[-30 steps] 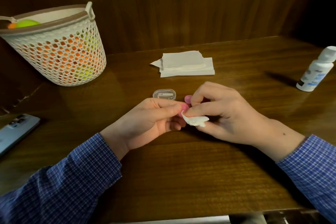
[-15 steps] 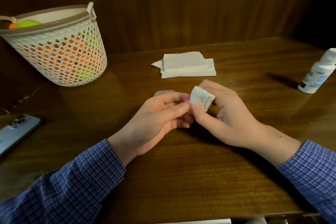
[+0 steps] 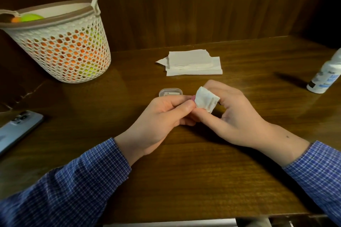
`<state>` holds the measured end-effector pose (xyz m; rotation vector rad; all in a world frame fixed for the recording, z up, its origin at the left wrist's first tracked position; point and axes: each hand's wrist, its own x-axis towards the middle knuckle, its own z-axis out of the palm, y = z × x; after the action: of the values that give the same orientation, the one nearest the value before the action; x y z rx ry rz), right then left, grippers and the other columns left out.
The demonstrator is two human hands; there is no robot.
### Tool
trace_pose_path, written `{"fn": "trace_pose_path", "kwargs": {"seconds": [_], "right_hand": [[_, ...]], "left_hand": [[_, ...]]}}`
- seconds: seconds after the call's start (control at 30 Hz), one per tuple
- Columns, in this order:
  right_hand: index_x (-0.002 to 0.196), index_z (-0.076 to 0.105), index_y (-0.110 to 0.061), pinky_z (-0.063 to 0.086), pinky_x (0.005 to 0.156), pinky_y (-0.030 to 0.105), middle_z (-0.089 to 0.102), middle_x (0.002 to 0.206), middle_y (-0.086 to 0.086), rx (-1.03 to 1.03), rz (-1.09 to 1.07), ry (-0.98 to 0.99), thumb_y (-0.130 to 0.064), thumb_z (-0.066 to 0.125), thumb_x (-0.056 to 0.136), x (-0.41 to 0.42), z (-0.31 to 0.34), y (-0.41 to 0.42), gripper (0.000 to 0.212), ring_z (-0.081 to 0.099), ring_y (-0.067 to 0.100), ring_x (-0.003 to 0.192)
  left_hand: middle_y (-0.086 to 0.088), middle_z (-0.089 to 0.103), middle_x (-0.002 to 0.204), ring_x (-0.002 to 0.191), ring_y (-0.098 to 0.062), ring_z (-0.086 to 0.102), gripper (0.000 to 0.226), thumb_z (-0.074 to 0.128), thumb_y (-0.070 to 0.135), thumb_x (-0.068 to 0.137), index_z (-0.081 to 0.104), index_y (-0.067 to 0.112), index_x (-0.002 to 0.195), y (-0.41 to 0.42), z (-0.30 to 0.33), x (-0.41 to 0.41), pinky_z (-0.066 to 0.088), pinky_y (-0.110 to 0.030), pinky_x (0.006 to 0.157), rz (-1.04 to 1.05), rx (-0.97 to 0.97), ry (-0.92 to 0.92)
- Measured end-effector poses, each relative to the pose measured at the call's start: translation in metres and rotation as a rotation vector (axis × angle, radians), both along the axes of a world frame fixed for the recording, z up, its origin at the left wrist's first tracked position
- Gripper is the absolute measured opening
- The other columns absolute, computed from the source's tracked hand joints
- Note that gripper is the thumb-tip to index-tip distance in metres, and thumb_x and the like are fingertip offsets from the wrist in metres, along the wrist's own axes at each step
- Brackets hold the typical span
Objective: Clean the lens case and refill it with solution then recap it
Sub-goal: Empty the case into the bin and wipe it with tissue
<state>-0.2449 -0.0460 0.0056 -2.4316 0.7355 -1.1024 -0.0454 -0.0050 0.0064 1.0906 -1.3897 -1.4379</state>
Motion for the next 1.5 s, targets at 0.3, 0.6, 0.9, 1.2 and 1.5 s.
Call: {"fn": "trace_pose_path", "kwargs": {"seconds": [0.3, 0.6, 0.9, 1.2, 1.5], "right_hand": [[0.101, 0.074, -0.006, 0.053, 0.069, 0.038, 0.067, 0.094, 0.002, -0.174, -0.042, 0.089, -0.035, 0.066, 0.097, -0.001, 0.0031, 0.0021, 0.031, 0.06, 0.017, 0.086], [0.097, 0.072, -0.012, 0.053, 0.069, 0.031, 0.064, 0.09, -0.003, -0.013, 0.028, 0.01, -0.026, 0.068, 0.098, 0.0003, 0.0018, 0.0, 0.015, 0.062, 0.018, 0.085], [0.098, 0.074, -0.009, 0.054, 0.068, 0.039, 0.066, 0.092, 0.002, -0.002, 0.049, 0.019, -0.026, 0.071, 0.096, -0.0017, -0.0009, -0.0044, 0.018, 0.063, 0.019, 0.086], [0.096, 0.072, -0.013, 0.049, 0.07, 0.021, 0.062, 0.09, -0.005, 0.014, 0.06, 0.001, -0.025, 0.068, 0.097, -0.0002, 0.0013, -0.0025, 0.013, 0.061, 0.016, 0.085], [0.098, 0.074, -0.009, 0.052, 0.07, 0.025, 0.065, 0.091, -0.001, 0.036, 0.053, 0.003, -0.022, 0.073, 0.094, 0.0007, -0.0011, -0.0028, 0.013, 0.062, 0.017, 0.086]], "left_hand": [[-0.016, 0.067, 0.132, 0.128, -0.027, 0.061, 0.054, 0.051, 0.035, 0.095, 0.065, -0.006, 0.127, -0.0012, 0.0006, -0.0006, 0.055, -0.041, 0.104, -0.052, 0.112, 0.054], [-0.011, 0.07, 0.113, 0.105, -0.022, 0.067, 0.03, 0.048, 0.021, 0.106, 0.073, 0.006, 0.098, 0.0003, 0.0035, -0.0034, 0.059, -0.033, 0.088, 0.05, 0.059, 0.01], [-0.029, 0.061, 0.129, 0.12, -0.039, 0.062, 0.032, 0.049, 0.012, 0.105, 0.066, -0.007, 0.124, 0.0016, 0.0028, -0.001, 0.052, -0.055, 0.104, 0.032, 0.009, -0.03], [-0.026, 0.062, 0.129, 0.109, -0.026, 0.065, 0.051, 0.055, 0.031, 0.095, 0.06, -0.009, 0.127, 0.0001, 0.0027, -0.0043, 0.057, -0.041, 0.095, -0.007, 0.077, 0.045], [-0.029, 0.062, 0.124, 0.108, -0.025, 0.064, 0.033, 0.05, 0.017, 0.104, 0.067, -0.01, 0.114, 0.0014, 0.0032, -0.0029, 0.058, -0.039, 0.093, 0.016, 0.024, 0.011]]}}
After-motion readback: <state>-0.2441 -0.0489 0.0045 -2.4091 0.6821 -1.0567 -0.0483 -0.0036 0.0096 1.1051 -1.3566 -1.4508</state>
